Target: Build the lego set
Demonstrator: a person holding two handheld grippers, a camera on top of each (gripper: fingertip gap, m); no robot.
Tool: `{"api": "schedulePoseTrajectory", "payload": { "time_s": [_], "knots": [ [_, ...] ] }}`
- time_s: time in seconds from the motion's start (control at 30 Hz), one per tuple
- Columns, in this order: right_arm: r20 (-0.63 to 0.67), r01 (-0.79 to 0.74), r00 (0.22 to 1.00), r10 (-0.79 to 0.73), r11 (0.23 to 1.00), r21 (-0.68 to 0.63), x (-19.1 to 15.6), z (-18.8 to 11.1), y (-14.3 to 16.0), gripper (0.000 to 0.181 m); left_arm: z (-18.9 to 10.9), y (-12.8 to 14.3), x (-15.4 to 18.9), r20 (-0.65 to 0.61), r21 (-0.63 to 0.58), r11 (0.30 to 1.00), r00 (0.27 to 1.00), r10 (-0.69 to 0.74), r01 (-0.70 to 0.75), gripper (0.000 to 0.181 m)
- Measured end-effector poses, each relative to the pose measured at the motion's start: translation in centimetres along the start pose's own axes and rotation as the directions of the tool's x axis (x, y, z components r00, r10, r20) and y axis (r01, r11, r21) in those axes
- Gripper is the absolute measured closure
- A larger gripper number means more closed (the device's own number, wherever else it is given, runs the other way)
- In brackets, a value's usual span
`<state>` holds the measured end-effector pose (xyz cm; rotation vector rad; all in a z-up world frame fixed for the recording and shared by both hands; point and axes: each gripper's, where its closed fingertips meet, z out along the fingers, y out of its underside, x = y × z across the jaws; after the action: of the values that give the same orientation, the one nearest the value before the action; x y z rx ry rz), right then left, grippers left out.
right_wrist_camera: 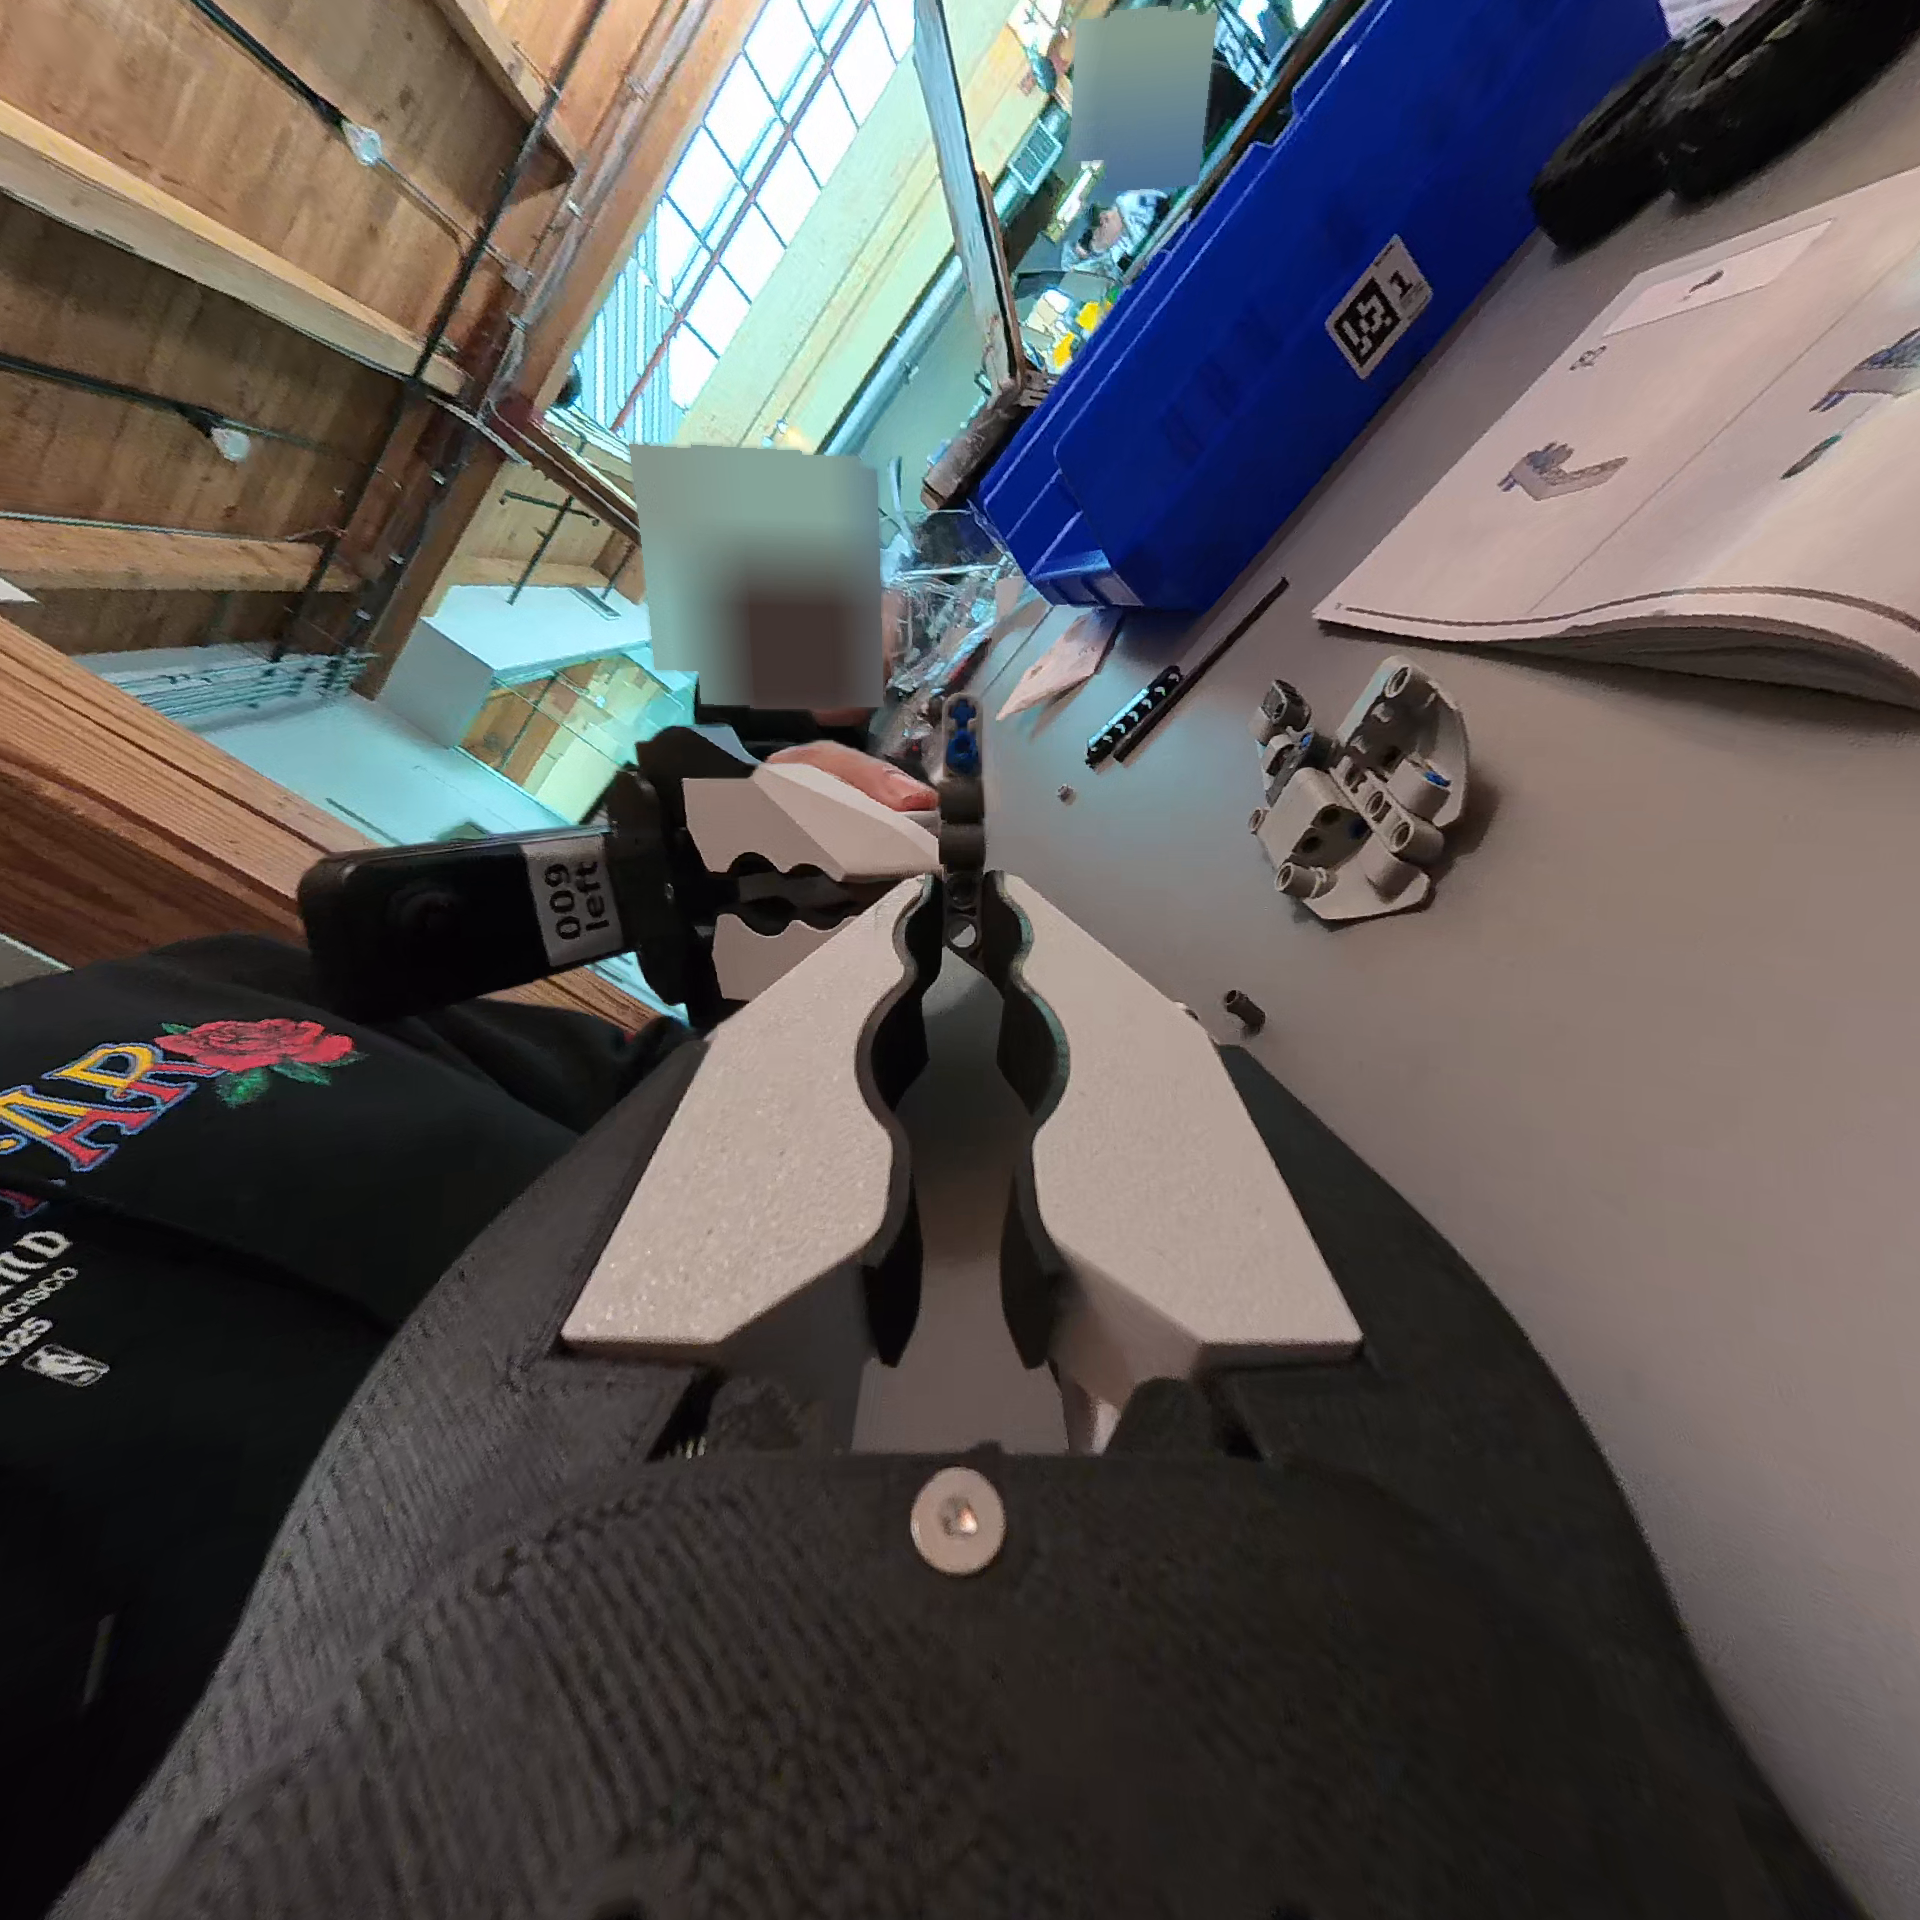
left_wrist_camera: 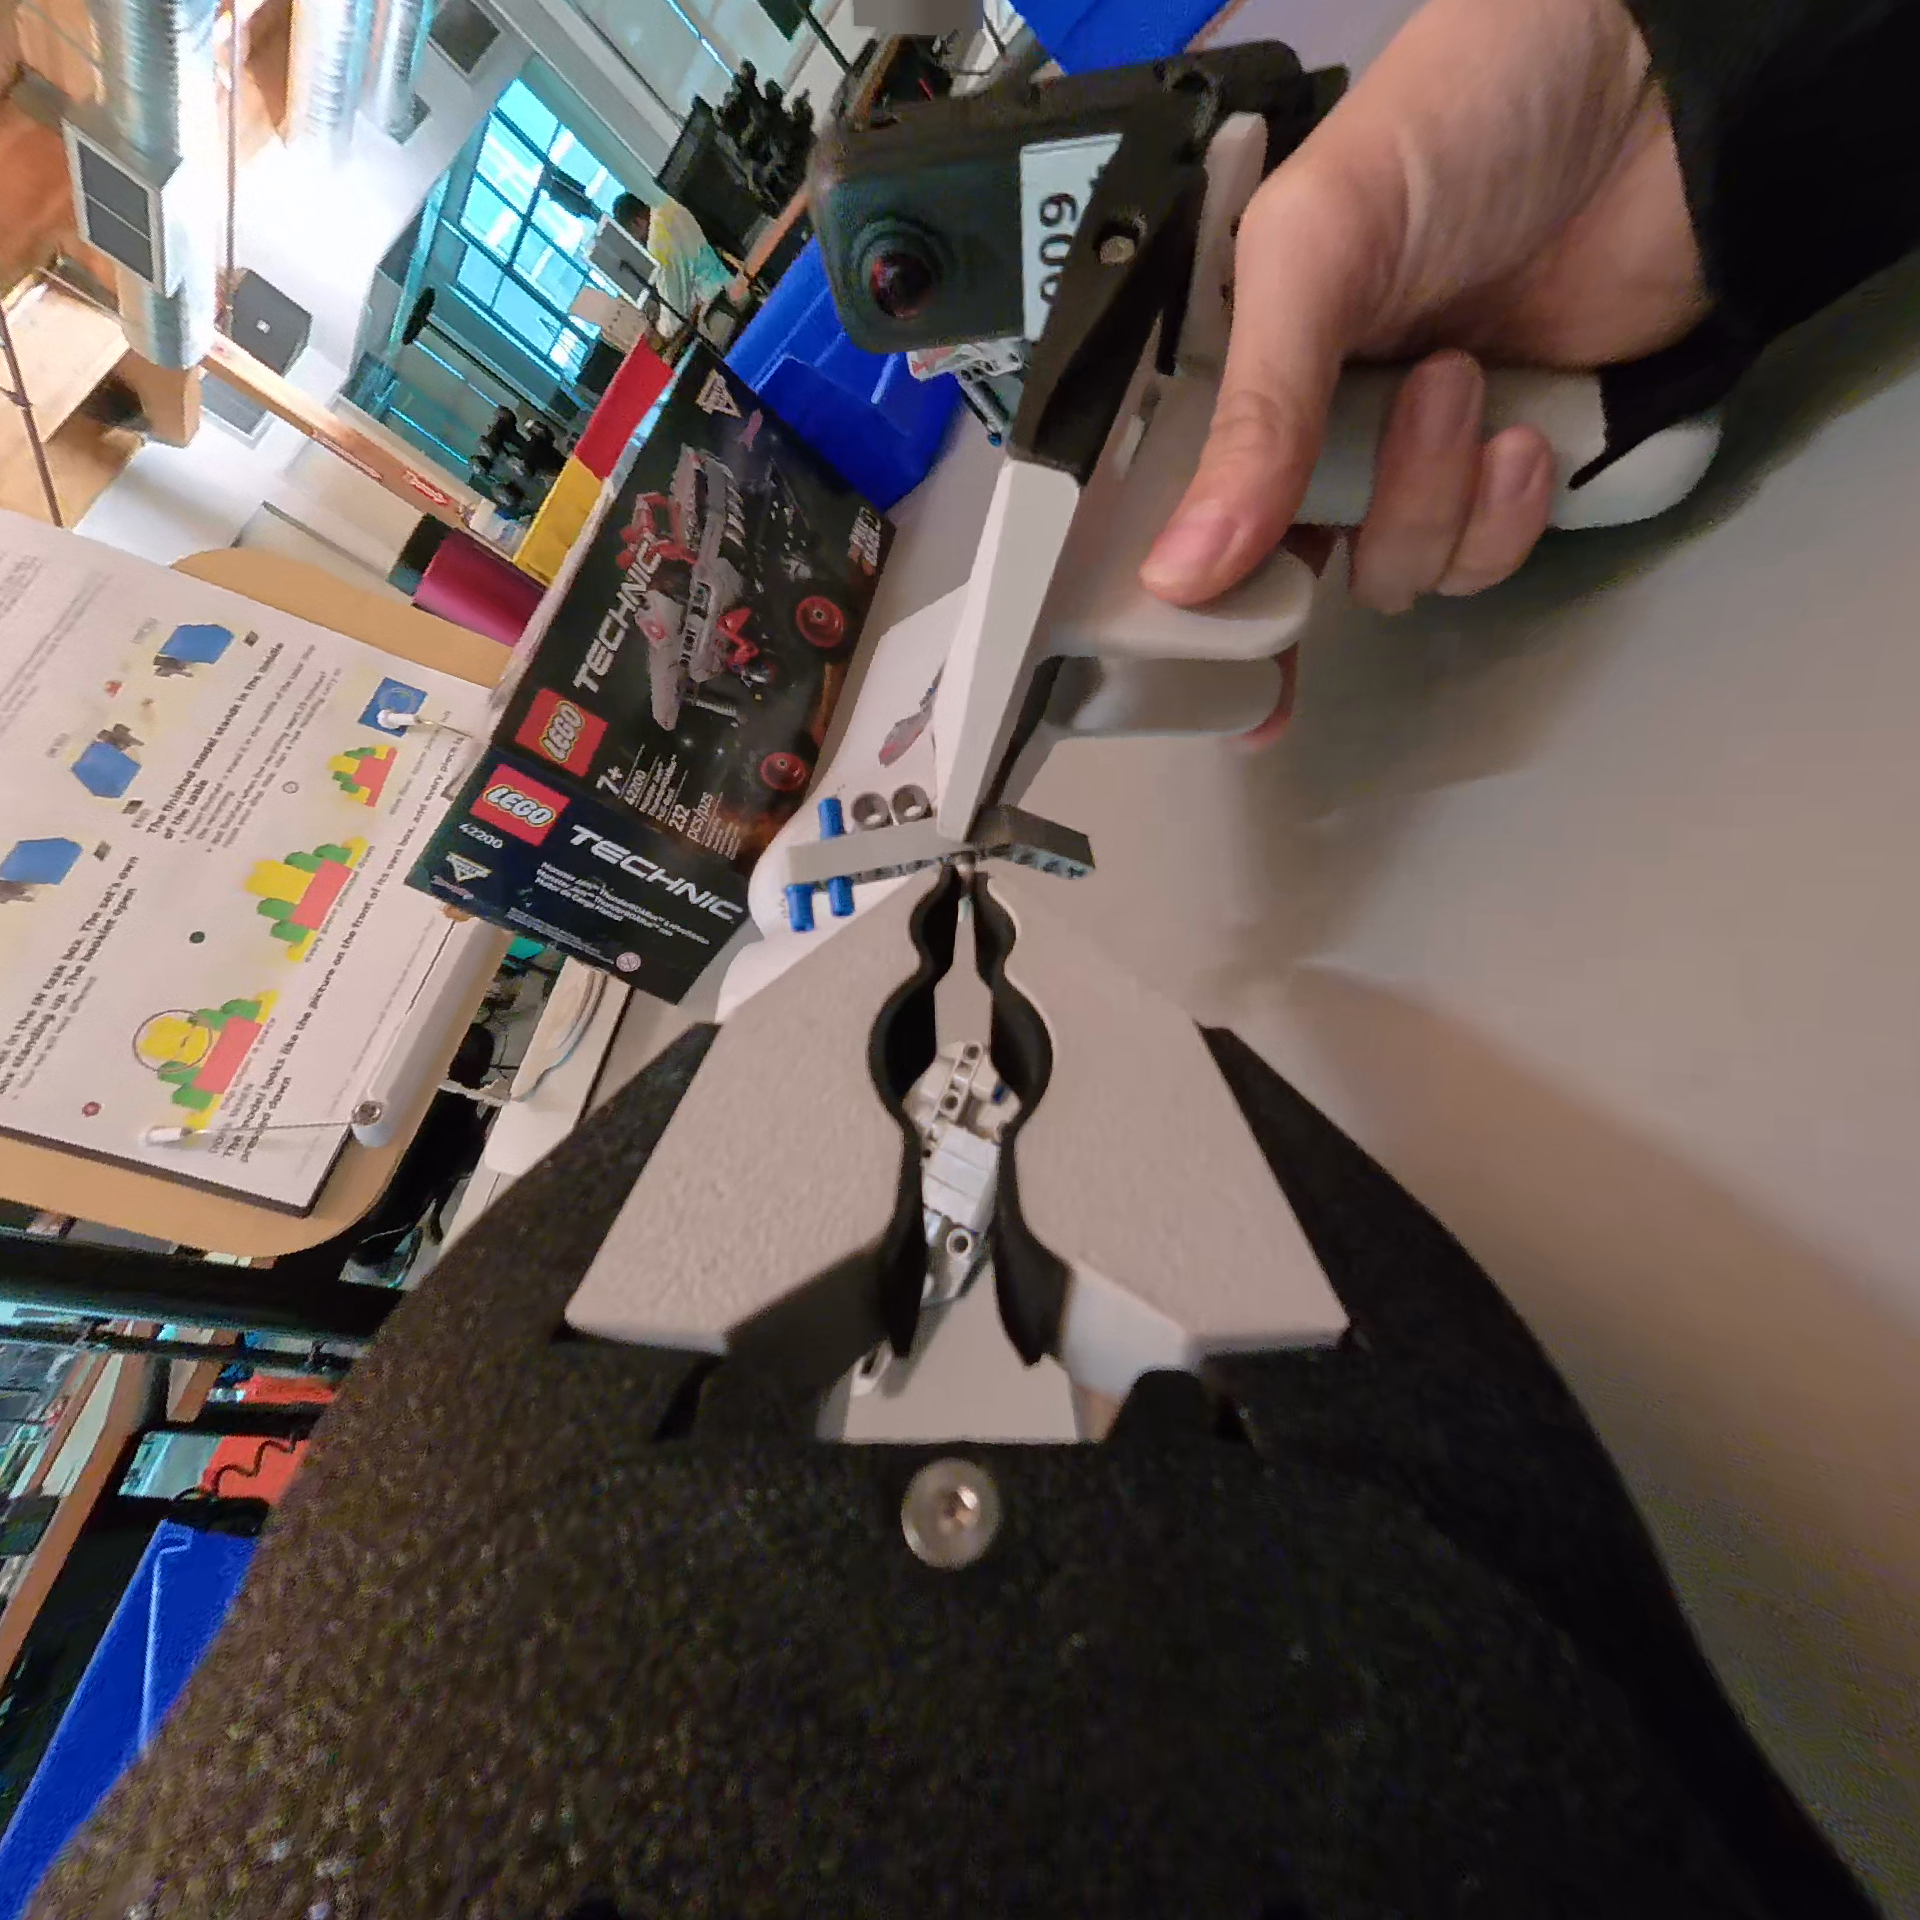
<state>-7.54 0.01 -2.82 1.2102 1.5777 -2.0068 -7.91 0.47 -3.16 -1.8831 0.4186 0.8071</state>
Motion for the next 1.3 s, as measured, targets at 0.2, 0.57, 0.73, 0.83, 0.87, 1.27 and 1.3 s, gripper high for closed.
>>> {"api": "schedulePoseTrajectory", "payload": {
  "time_s": [0.2, 0.57, 0.73, 0.83, 0.87, 1.27, 1.3],
  "knots": [
    [0.076, -0.057, 0.996, 0.053, 0.997, 0.048, -0.7, -0.2, -0.7, 0.176, -0.1, -0.7, -0.5, 0.069, 0.016, 0.998, 0.996, 0.051, -0.053, 0.181],
    [0.09, -0.061, 0.994, 0.055, 0.996, 0.061, -0.8, -0.3, -0.9, 0.175, -0.1, -1.0, -0.5, 0.064, 0.025, 1.0, 0.998, -0.016, 0.014, 0.181],
    [0.048, -0.02, 0.999, 0.017, 0.998, 0.052, -0.6, -0.1, -0.6, 0.175, -0.3, -0.6, -0.2, 0.003, 0.044, 0.994, 0.995, -0.096, 0.096, 0.181],
    [-0.152, 0.049, 0.987, -0.044, 0.998, 0.031, 1.6, 0.0, -0.2, 0.176, -1.4, 0.1, -0.5, -0.042, 0.059, 0.988, 0.989, -0.142, 0.145, 0.177],
    [-0.243, 0.097, 0.966, -0.091, 0.995, 0.016, 2.6, -0.4, -0.2, 0.176, -1.8, 0.9, -0.5, -0.068, 0.025, 0.985, 0.983, -0.171, 0.173, 0.177],
    [-0.521, 0.165, 0.815, -0.252, 0.964, -0.208, 6.1, -2.9, 1.4, 0.176, -1.3, 7.2, 4.1, -0.339, -0.36, 0.847, 0.79, -0.51, 0.393, 0.177],
    [-0.532, 0.165, 0.805, -0.262, 0.961, -0.223, 6.3, -3.0, 1.5, 0.176, -1.2, 7.1, 4.5, -0.366, -0.376, 0.839, 0.769, -0.524, 0.393, 0.176]
  ]
}}
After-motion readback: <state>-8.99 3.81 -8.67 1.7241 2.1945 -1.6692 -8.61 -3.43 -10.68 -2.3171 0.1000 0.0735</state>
